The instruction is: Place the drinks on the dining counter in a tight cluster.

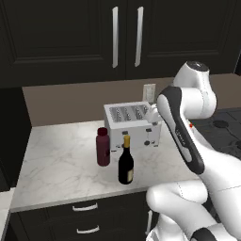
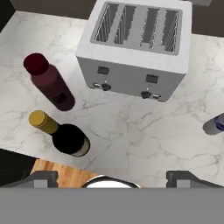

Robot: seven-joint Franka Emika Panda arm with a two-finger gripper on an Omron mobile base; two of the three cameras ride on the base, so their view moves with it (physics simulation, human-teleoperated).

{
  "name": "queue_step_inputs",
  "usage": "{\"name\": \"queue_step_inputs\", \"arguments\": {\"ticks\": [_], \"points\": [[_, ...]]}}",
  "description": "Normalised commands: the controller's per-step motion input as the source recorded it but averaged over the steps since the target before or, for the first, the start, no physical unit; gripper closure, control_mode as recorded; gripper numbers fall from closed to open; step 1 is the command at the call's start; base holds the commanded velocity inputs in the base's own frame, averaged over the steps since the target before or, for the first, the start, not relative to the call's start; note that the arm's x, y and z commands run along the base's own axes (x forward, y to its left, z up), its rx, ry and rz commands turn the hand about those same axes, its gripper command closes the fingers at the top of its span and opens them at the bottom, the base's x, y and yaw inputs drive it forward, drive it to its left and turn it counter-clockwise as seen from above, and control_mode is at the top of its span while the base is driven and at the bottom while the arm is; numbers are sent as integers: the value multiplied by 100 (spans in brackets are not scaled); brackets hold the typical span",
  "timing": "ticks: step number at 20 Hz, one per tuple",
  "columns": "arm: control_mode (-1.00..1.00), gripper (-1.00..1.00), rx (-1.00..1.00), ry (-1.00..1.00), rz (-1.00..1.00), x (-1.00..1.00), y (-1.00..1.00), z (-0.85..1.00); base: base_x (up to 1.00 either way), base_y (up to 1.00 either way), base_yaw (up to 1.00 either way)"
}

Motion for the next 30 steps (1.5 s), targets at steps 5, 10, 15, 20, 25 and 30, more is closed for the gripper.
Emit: {"name": "queue_step_inputs", "arguments": {"ticks": [5,10,15,20,25,30], "points": [[-100,-100,5,-11,25,-12,0,-13,0,0,0],[-100,-100,10,-11,39,0,-1,-6,0,0,0],[-100,-100,13,-9,53,0,-17,0,0,0,0],[-100,-100,11,-14,47,-24,6,0,0,0,0],[-100,-100,1,-15,27,-42,2,0,0,0,0],[-100,-100,0,-8,11,-19,0,-18,0,0,0]]}}
